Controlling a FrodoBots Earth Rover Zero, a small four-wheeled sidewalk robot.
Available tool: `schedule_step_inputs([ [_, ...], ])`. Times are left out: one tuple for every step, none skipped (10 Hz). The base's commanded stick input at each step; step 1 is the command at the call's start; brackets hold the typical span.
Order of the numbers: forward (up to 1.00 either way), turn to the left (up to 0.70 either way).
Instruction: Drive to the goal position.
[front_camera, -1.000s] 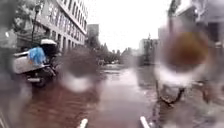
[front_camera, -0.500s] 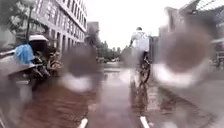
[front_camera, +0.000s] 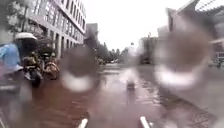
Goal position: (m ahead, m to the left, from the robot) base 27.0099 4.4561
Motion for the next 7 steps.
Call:
schedule_step_inputs([
  [0.70, 0.00],
  [0.70, 0.00],
  [0.70, 0.00],
  [0.70, 0.00],
  [0.70, 0.00],
  [0.70, 0.00],
  [0.70, 0.00],
])
